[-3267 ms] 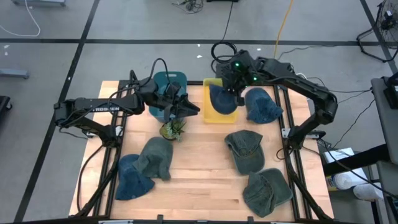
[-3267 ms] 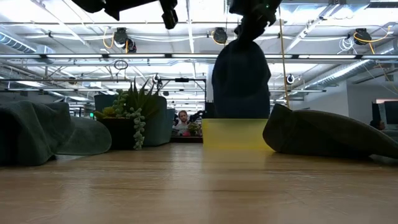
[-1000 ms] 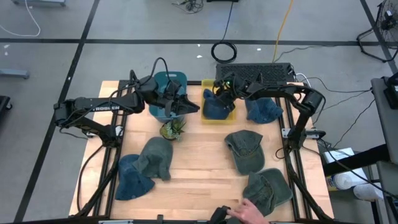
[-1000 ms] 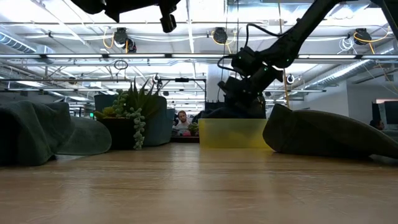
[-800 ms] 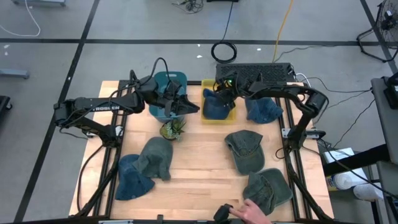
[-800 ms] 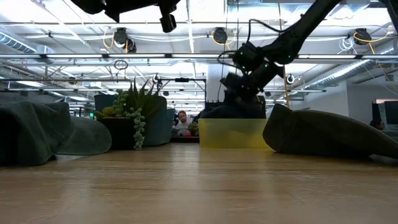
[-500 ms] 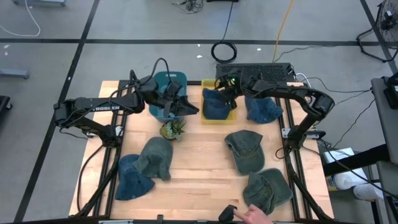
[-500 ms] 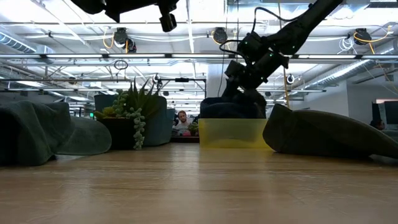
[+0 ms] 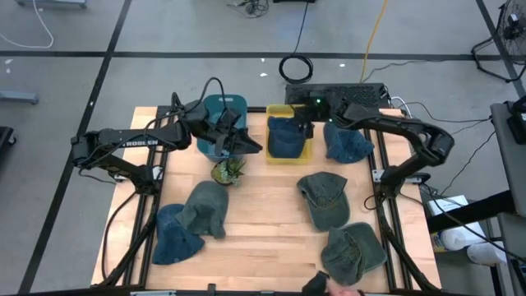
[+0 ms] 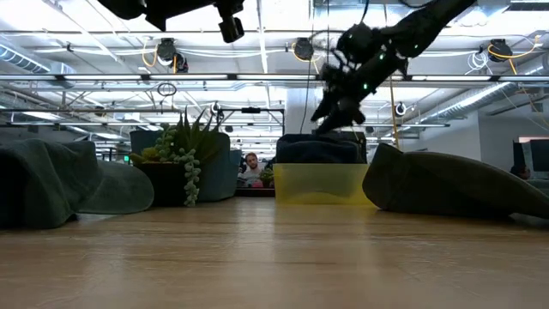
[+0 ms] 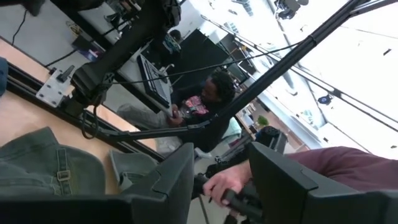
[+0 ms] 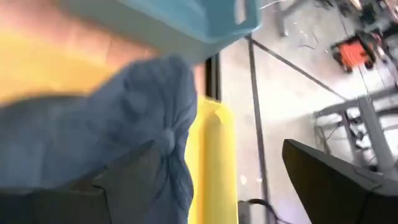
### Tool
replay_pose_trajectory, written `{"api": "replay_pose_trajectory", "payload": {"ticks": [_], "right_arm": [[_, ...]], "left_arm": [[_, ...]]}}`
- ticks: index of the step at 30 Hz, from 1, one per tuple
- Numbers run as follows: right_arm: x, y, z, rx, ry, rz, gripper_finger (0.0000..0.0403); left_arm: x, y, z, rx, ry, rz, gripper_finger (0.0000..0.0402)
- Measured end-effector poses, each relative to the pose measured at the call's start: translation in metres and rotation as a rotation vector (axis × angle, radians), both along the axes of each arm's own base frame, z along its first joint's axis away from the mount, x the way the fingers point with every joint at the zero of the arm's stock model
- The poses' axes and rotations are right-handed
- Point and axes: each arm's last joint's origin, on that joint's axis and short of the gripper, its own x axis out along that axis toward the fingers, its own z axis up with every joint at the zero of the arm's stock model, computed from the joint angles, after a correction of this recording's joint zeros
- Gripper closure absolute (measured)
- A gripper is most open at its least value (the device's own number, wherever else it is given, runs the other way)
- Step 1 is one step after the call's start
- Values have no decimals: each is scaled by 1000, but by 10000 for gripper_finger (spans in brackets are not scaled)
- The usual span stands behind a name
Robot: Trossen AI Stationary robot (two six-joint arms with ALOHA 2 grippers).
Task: Pick & Place hat
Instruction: Put the middle blue cap into the yellow bin
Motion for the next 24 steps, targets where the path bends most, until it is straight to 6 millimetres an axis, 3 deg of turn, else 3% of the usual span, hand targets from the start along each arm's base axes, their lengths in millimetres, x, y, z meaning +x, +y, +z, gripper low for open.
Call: {"api": "replay_pose_trajectory", "payload": {"ticks": [5,12,18,24], "right_arm": [[-20,13,12,176,15,-138,72],[-37,23,-3,319,148,-199,123],[-46,25,-24,281,241,-282,217],[-54,29,-18,216,210,-328,348]], "left_arm": [[0,0,0,41,-18,5,240],[0,0,0,41,-18,5,240],[0,0,0,32,-13,-3,240],[0,-1,0,20,-6,-25,240]]}}
